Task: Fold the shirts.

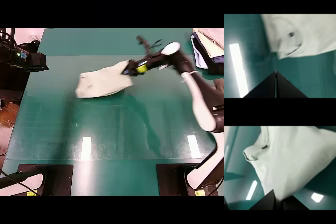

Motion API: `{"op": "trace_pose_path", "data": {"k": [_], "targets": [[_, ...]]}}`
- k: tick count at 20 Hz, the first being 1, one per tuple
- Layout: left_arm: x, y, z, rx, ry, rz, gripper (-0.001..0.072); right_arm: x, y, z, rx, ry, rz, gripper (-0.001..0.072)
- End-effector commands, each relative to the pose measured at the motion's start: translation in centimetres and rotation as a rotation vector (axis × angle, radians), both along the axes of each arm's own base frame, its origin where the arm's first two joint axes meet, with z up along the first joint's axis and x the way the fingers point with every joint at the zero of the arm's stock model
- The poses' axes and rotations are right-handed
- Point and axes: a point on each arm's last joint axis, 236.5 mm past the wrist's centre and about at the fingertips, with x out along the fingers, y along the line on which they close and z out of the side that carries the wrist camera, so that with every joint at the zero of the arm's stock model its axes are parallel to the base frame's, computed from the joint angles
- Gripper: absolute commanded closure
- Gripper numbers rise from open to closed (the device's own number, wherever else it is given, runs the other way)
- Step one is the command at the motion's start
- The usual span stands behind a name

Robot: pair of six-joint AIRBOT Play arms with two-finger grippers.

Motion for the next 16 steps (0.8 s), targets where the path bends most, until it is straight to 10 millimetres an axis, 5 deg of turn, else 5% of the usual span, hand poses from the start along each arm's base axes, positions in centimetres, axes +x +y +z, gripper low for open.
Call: {"op": "trace_pose_path", "data": {"k": [1, 6, 10, 13, 16], "targets": [[-0.1, -0.2, 0.0, -0.009, 0.003, -0.003, 0.0682, 0.3, -12.8, 2.8, -0.195, -0.032, -0.142, 0.0698], [-0.3, -1.4, 0.3, -0.058, 0.009, -0.022, 0.0682, -0.4, -30.0, 8.1, -0.239, -0.091, -0.48, 0.0699], [-0.8, -2.2, 0.4, -0.093, 0.027, -0.04, 0.0682, -2.7, -42.1, 9.0, -0.258, -0.099, -0.746, 0.0699], [-1.4, -2.6, 0.2, -0.108, 0.053, -0.049, 0.0682, -4.1, -48.8, 9.7, -0.291, -0.163, -0.881, 0.0699], [-1.7, -2.9, 0.2, -0.12, 0.064, -0.057, 0.0682, -4.7, -53.2, 10.7, -0.34, -0.242, -0.97, 0.07]]}}
